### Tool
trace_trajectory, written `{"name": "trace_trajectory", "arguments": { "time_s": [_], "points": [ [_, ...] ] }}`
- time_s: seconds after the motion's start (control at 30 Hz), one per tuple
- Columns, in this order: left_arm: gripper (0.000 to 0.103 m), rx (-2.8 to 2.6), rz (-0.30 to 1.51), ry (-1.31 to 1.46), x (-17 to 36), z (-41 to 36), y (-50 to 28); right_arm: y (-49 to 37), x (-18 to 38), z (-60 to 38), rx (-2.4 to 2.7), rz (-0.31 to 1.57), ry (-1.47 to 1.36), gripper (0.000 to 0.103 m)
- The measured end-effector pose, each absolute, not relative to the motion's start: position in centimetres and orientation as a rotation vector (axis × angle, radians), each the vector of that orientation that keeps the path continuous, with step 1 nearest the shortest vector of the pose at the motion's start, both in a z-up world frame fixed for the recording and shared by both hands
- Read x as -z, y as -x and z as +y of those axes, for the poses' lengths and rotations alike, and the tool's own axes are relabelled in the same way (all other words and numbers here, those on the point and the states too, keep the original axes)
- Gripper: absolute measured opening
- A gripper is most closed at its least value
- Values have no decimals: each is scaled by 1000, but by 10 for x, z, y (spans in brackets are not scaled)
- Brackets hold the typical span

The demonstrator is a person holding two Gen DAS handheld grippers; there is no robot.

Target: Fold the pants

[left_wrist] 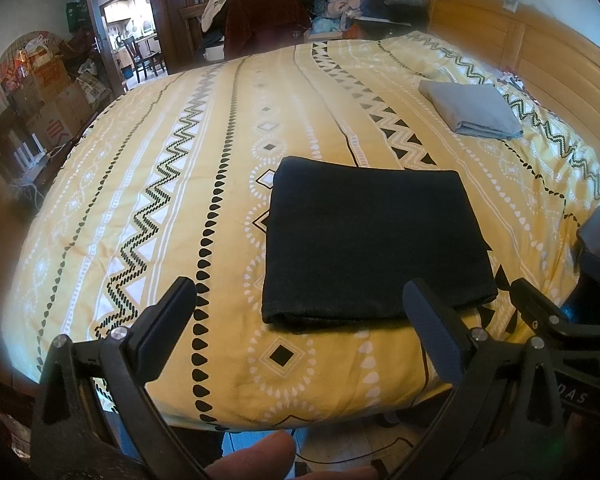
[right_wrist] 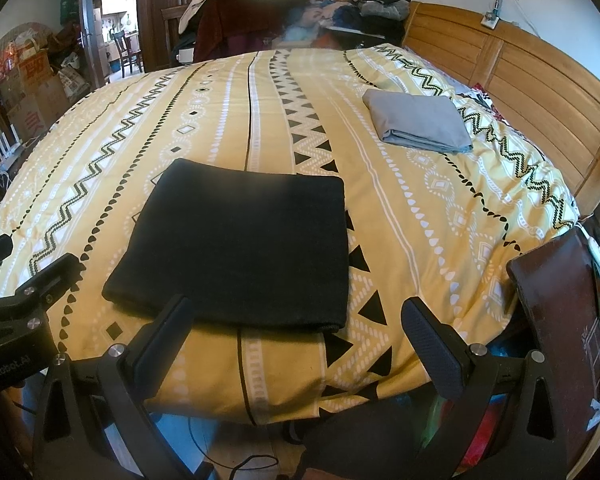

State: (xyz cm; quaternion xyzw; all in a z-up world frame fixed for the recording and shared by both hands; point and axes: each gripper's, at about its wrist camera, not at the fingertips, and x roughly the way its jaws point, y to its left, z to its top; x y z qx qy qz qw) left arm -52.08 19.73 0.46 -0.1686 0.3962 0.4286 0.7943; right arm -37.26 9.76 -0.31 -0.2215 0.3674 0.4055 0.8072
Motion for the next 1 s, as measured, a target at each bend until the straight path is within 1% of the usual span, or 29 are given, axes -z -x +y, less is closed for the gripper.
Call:
{"name": "trace_trajectory", "arguments": {
  "time_s": [1.0],
  "points": [
    [103,-930,859,350,-4,199,523,370,7,96,-874,788,477,103]
  ]
}}
